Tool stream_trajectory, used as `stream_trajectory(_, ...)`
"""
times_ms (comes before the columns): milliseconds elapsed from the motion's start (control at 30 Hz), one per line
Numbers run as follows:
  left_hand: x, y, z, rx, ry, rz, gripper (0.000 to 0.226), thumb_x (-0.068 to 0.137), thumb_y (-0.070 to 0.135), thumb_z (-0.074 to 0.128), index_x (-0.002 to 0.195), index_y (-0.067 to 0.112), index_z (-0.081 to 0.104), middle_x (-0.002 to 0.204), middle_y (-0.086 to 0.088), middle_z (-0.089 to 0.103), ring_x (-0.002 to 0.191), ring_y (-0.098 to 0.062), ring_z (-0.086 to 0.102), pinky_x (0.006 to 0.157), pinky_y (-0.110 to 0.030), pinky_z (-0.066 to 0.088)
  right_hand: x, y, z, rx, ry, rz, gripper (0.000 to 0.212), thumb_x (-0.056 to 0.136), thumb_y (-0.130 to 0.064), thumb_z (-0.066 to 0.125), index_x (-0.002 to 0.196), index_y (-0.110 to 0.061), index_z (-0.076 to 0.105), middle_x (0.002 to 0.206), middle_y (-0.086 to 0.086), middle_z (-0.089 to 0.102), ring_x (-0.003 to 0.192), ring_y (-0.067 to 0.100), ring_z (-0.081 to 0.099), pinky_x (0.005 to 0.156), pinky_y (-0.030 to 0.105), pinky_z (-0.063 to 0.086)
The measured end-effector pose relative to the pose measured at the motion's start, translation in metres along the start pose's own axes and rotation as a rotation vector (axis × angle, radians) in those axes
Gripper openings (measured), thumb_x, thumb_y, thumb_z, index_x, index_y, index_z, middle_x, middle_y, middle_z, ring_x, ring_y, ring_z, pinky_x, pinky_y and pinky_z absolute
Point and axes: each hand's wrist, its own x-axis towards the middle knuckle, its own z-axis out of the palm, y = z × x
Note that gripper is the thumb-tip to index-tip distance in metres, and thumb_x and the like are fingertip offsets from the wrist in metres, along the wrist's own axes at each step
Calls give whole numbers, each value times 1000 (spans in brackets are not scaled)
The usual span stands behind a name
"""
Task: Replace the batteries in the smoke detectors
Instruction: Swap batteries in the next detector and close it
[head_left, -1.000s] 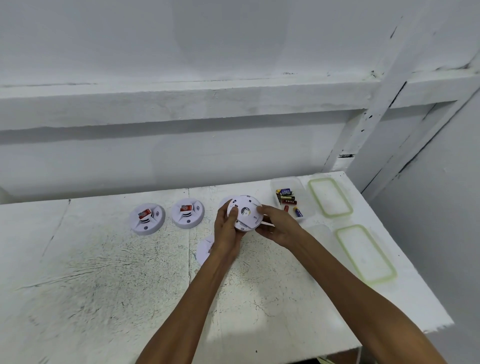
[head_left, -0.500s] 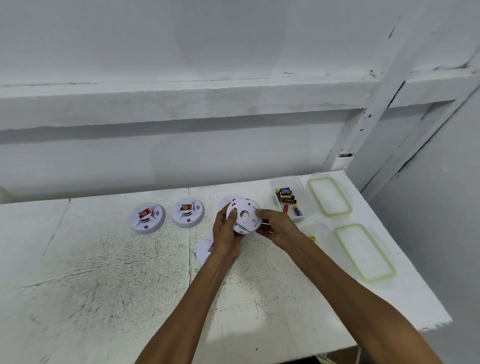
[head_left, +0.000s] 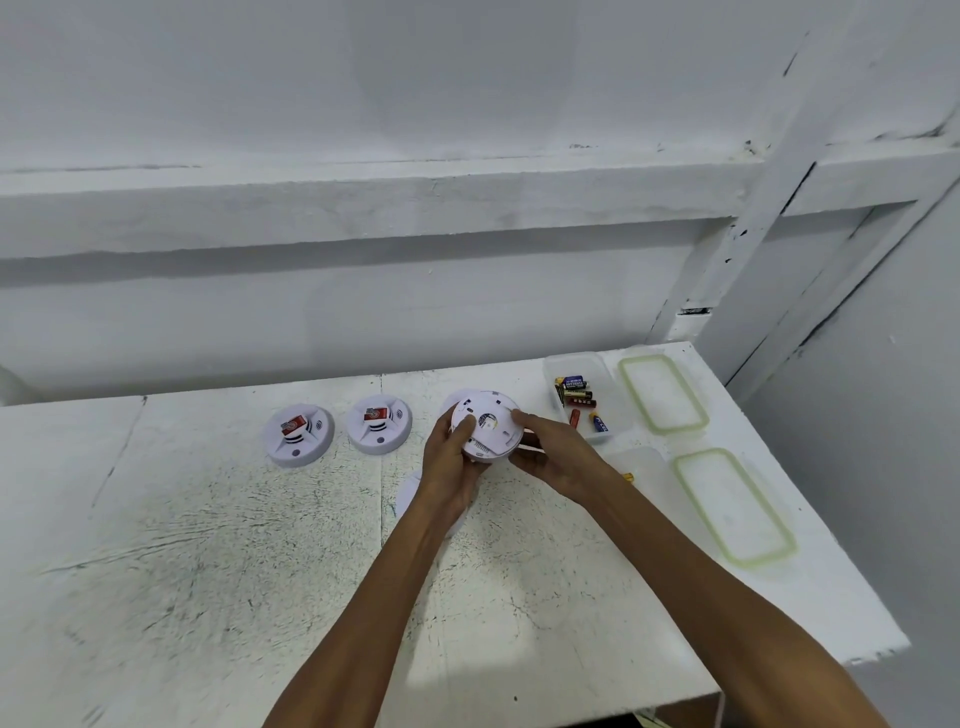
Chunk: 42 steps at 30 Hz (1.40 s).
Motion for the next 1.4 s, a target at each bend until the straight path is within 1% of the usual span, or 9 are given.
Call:
stream_trajectory(133,0,3,2,27,11,33,38,101,11,58,140,10,57,133,-17,66,119,-37,65,78,-44,63,1,1,2,-201,40,-118,53,91,-38,69,132,-8,58,124,9,65,101,21,65,86,34,58)
stream_trajectory(267,0,5,5,3,53,53,40,101,18,62,141,15,57,131,-11,69,116,-30,69,86,-44,62,1,10,-2,-992,135,-713,85,73,-63,72,145,-29,40,137,-5,41,120,13,45,93,29,46)
stream_trajectory(433,-3,11,9,48,22,-20,48,101,46,58,135,12,63,128,-13,69,118,-32,67,95,-43,57,10,12,-7,-1282,143,-1041,48,91,-35,68,135,-23,57,131,0,59,114,21,54,94,36,51)
stream_trajectory(600,-1,20,4,232,45,31,32,102,30,54,126,15,67,117,-12,73,106,-31,69,79,-37,55,9,0,-1,-809,108,-716,34,96,-45,59,106,-13,66,92,0,74,81,13,73,74,40,61)
stream_trajectory(800,-4,27,-1,165,-25,45,33,100,10,62,130,22,62,117,-8,76,107,-27,73,85,-39,61,6,-5,0,-208,-74,-305,24,101,-26,56,113,-8,65,109,11,73,97,25,72,82,39,60)
stream_trajectory(1034,-1,25,-7,103,-2,-21,29,98,13,65,126,17,62,118,-14,74,101,-28,74,78,-38,63,5,-12,7,-253,22,-217,27,104,-31,43,108,-15,64,105,12,72,80,24,70,66,32,57)
stream_trajectory(1134,1,27,-10,135,-64,-88,34,97,9,65,130,10,60,123,-19,71,102,-31,73,86,-41,62,11,-12,7,-245,125,-227,28,102,-38,48,112,-16,62,110,10,70,87,23,66,61,28,52)
stream_trajectory(1300,2,25,-11,187,-145,-61,46,95,-2,63,139,8,57,129,-17,69,117,-37,68,101,-47,55,9,-13,11,-93,57,-193,18,97,-24,58,111,-16,64,115,10,69,102,28,68,77,36,58)
stream_trajectory(1400,3,24,-9,145,-127,-48,49,92,-8,65,138,8,57,130,-18,68,116,-37,69,101,-51,55,8,-12,12,-96,-31,-277,32,92,-10,62,124,-14,61,118,10,70,105,27,68,77,34,58)
